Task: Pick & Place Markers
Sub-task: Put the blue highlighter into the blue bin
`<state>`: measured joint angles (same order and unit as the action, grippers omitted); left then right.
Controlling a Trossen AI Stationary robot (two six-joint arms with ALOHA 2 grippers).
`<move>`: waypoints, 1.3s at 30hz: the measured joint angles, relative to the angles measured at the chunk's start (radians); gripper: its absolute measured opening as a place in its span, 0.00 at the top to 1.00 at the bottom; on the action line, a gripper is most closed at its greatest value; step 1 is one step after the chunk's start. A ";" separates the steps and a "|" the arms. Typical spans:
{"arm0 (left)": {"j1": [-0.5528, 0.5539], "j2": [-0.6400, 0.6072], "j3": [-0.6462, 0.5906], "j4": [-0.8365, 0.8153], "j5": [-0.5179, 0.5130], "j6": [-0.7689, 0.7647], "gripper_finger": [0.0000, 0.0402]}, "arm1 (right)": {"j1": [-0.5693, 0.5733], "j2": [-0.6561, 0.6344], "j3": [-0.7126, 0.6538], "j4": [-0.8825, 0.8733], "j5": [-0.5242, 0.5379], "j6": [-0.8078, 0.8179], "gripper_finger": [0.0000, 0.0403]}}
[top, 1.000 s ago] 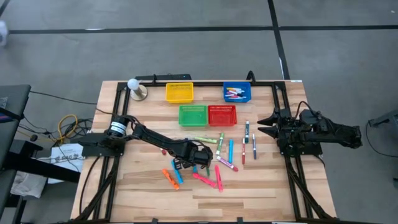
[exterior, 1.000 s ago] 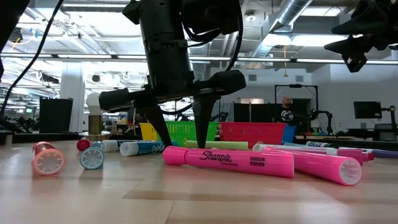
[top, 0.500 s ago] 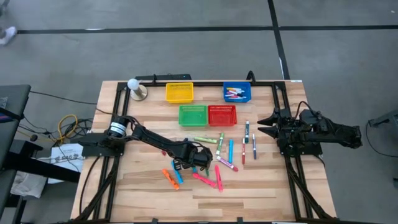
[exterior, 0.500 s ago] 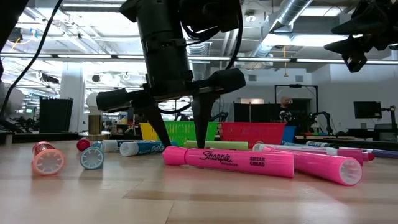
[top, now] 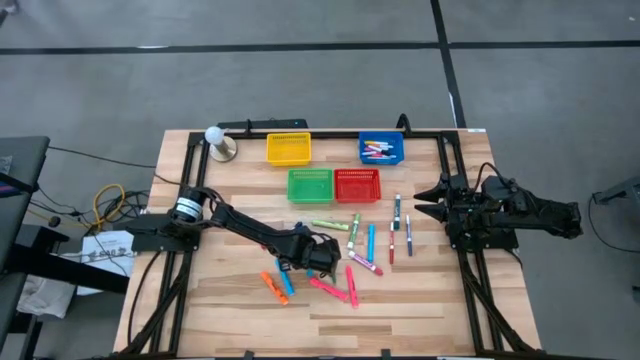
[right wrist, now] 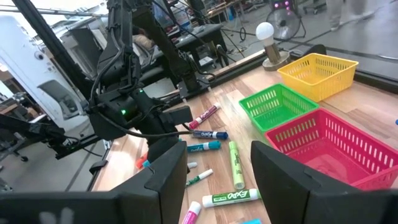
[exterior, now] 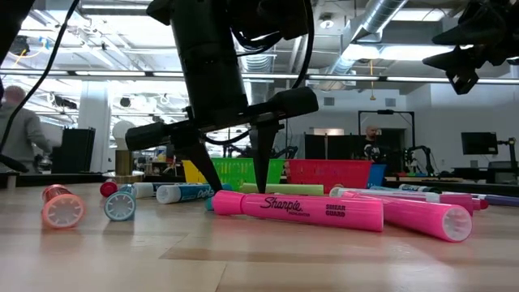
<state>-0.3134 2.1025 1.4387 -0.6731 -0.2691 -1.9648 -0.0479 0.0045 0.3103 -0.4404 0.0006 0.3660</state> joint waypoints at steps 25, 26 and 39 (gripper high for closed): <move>0.000 -0.005 -0.009 0.004 0.080 0.084 0.54 | 0.000 0.000 0.000 0.000 0.000 0.000 0.58; 0.000 -0.005 -0.013 0.006 0.087 0.084 0.54 | 0.000 0.000 0.000 0.000 0.000 0.000 0.58; -0.001 -0.009 -0.067 0.011 0.139 0.079 0.59 | 0.000 0.000 0.000 0.000 0.000 0.000 0.58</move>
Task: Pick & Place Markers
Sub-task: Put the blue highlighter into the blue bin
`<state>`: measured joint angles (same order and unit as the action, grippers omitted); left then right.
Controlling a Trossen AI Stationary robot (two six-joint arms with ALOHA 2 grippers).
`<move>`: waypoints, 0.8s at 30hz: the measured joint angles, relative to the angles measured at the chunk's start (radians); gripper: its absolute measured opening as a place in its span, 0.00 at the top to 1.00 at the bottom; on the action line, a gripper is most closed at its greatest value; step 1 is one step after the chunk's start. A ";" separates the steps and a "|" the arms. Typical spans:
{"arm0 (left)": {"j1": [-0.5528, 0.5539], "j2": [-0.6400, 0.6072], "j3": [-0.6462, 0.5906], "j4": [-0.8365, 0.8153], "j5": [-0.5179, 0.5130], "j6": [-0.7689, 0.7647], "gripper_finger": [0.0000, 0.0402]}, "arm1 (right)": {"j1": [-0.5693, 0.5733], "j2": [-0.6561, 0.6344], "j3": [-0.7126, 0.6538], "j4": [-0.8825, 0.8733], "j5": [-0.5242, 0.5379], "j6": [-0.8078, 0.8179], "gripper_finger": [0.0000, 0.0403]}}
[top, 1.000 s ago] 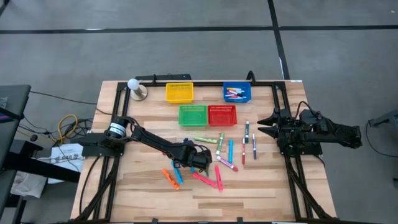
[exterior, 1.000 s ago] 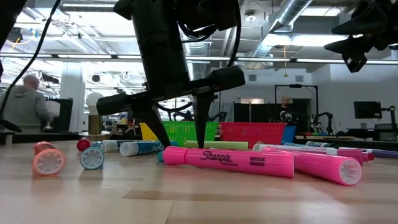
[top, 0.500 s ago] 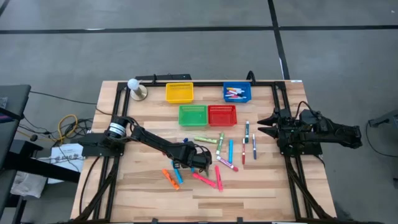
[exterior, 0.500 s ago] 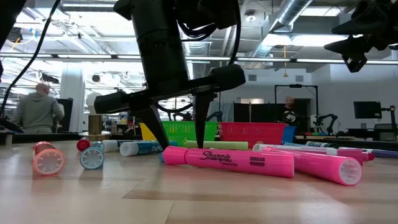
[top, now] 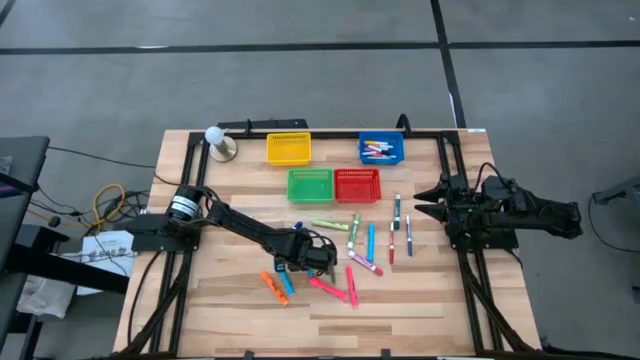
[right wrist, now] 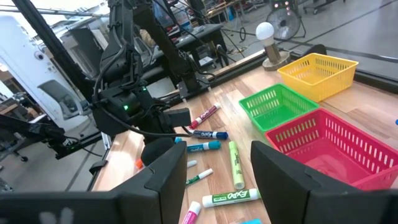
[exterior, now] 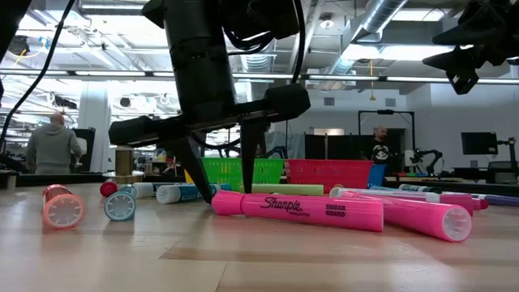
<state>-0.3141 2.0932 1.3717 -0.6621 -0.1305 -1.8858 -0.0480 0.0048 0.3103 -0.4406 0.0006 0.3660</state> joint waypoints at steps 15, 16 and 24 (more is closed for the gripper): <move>0.000 -0.001 -0.007 -0.013 -0.029 0.002 0.89 | 0.000 0.000 0.000 0.000 0.000 0.000 0.58; 0.000 -0.001 -0.008 -0.011 -0.033 0.002 0.89 | 0.000 0.000 0.000 0.000 0.000 0.000 0.58; 0.001 -0.017 -0.011 -0.010 -0.046 0.035 0.85 | 0.000 0.000 0.000 0.000 0.000 0.000 0.58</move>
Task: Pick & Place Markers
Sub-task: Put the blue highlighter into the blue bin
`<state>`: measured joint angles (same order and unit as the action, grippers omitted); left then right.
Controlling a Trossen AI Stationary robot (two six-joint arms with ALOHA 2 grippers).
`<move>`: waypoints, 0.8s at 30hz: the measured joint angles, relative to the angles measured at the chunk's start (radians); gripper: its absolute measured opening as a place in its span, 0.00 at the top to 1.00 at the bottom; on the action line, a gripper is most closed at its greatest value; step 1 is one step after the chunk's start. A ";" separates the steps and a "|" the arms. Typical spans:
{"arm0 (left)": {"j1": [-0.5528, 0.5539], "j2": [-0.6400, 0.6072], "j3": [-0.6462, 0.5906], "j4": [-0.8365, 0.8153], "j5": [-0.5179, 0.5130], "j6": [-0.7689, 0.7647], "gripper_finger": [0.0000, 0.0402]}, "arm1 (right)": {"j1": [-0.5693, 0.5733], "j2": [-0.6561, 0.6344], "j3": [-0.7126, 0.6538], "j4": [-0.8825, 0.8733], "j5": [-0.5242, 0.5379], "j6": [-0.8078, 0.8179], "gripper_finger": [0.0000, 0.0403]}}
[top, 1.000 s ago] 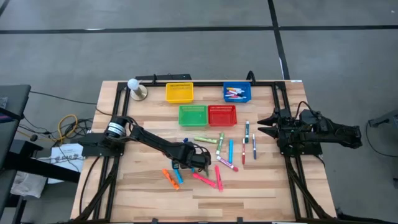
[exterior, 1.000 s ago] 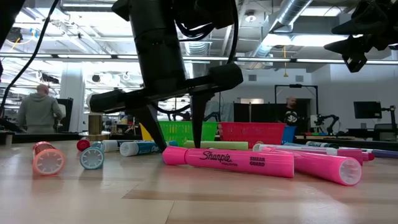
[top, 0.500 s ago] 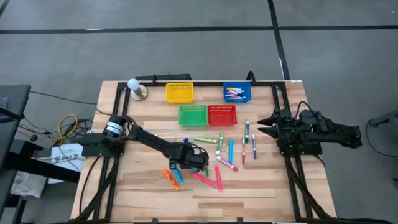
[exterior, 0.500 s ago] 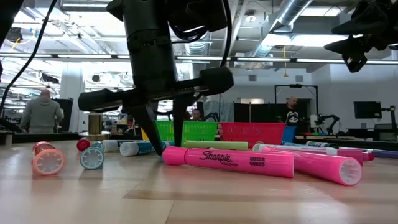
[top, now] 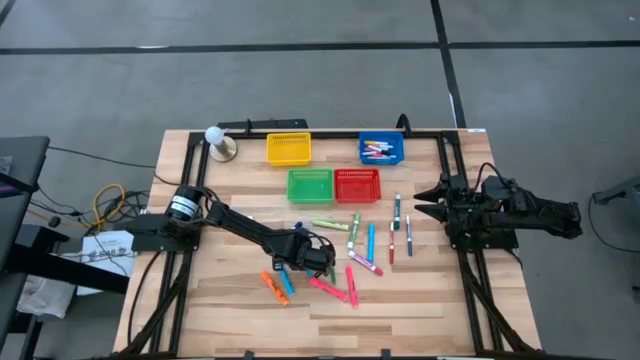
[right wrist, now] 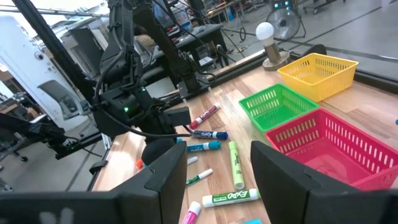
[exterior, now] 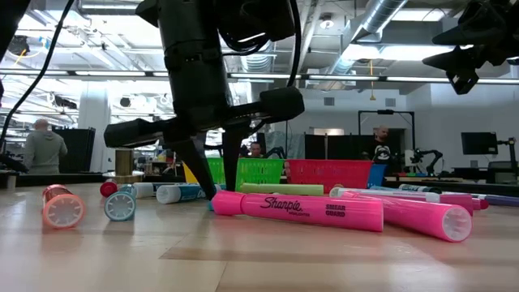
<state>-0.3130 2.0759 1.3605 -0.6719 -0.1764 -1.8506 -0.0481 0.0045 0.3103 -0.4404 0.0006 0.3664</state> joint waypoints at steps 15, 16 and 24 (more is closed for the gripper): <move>-0.001 -0.220 -0.005 0.000 -0.145 0.033 0.86 | 0.001 0.000 0.000 0.015 0.000 0.106 0.58; -0.001 -0.242 -0.004 0.009 -0.168 0.043 0.87 | 0.001 0.000 0.000 0.015 0.000 0.122 0.58; 0.018 -0.384 -0.002 0.146 -0.331 0.191 0.87 | 0.000 0.002 0.000 0.116 0.020 0.159 0.59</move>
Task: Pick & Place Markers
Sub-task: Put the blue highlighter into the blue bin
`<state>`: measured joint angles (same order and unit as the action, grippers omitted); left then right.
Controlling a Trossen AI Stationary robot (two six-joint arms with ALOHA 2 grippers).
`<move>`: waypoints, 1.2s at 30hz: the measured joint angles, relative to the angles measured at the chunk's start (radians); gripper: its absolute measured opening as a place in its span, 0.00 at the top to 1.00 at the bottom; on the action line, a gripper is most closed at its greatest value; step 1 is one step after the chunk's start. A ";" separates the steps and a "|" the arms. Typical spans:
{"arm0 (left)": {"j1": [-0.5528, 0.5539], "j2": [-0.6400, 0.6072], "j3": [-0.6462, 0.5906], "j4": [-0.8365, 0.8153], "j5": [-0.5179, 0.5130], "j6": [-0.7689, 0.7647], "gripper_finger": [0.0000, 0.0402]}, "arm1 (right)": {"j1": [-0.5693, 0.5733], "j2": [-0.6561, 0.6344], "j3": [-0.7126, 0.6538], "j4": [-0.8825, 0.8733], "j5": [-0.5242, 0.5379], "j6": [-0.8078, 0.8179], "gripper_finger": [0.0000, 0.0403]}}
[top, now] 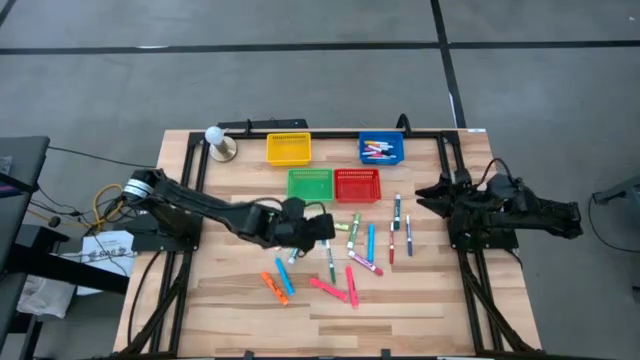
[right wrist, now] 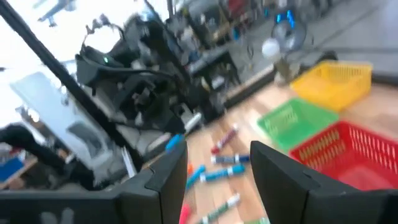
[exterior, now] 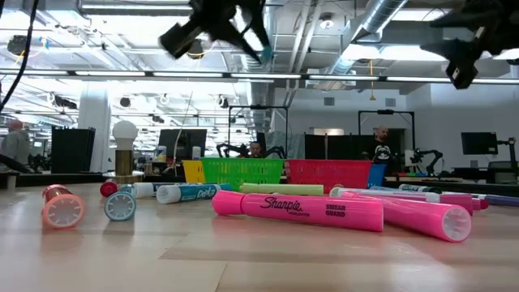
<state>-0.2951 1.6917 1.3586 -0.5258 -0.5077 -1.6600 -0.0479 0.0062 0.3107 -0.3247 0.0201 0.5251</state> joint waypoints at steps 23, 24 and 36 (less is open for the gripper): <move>0.270 -0.007 0.003 0.493 0.259 0.428 0.87 | 0.002 0.338 0.000 0.372 0.002 0.106 0.54; 0.277 -0.007 0.003 0.498 0.270 0.429 0.87 | 0.002 0.368 0.000 0.399 0.002 0.106 0.51; 0.309 -0.007 0.003 0.505 0.321 0.434 0.87 | -0.015 0.676 0.000 0.700 0.005 0.133 0.29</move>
<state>0.0139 1.6852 1.3613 -0.0205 -0.1866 -1.2263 -0.0632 0.6821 0.3111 0.3755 0.0253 0.6586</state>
